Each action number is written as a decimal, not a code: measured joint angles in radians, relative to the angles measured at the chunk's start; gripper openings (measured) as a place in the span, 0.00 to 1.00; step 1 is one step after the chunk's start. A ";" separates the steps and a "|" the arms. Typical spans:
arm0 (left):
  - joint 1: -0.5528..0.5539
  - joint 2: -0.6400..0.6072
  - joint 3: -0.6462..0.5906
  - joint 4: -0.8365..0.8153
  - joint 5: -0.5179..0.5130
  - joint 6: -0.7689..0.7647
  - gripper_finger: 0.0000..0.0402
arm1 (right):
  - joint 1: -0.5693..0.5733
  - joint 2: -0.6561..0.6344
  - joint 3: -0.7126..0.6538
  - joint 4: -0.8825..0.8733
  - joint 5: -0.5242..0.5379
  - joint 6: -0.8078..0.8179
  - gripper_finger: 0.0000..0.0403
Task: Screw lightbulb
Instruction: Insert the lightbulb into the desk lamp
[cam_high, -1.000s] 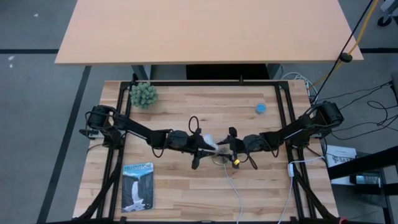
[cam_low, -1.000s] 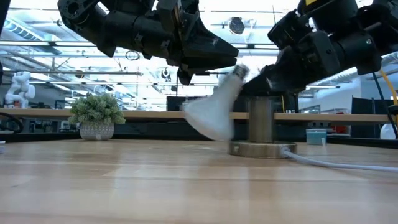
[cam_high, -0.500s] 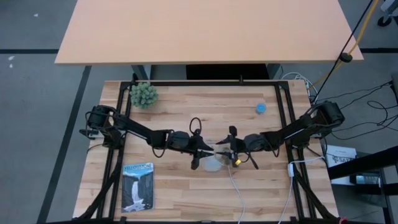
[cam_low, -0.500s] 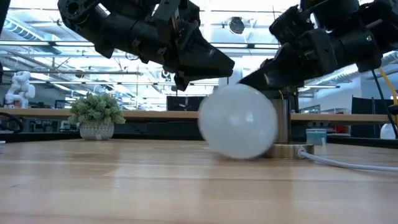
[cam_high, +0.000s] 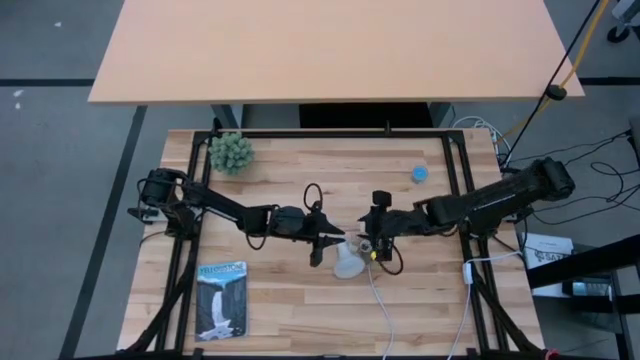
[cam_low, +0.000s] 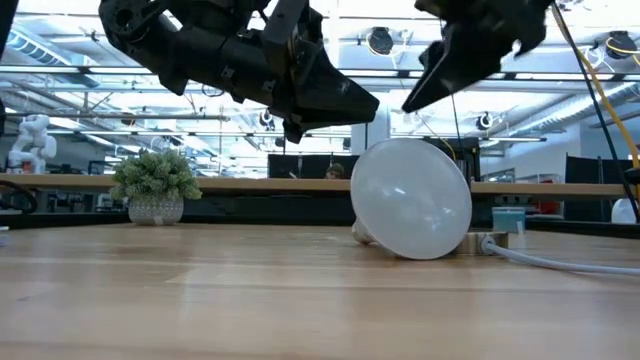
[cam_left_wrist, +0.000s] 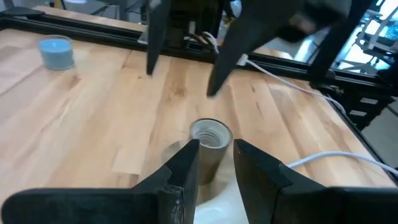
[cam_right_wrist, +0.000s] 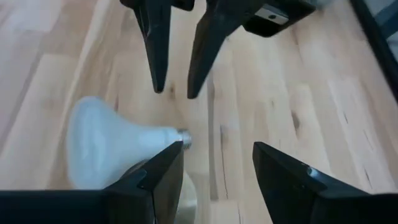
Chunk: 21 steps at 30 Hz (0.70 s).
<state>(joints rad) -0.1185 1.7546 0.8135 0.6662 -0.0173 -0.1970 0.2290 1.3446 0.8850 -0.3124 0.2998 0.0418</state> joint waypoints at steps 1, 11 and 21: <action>-0.003 0.000 0.000 0.000 0.001 0.000 0.25 | 0.001 0.005 0.029 -0.053 -0.026 0.003 0.46; -0.031 -0.175 -0.093 -0.109 -0.148 -0.026 0.21 | 0.046 0.152 0.101 -0.097 -0.203 0.078 0.46; -0.192 -0.301 -0.224 -0.186 -0.358 -0.179 0.20 | 0.058 0.328 0.173 0.048 -0.152 0.130 0.46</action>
<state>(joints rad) -0.3108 1.4532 0.5891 0.4805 -0.3751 -0.3762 0.2874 1.6726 1.0576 -0.2641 0.1475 0.1723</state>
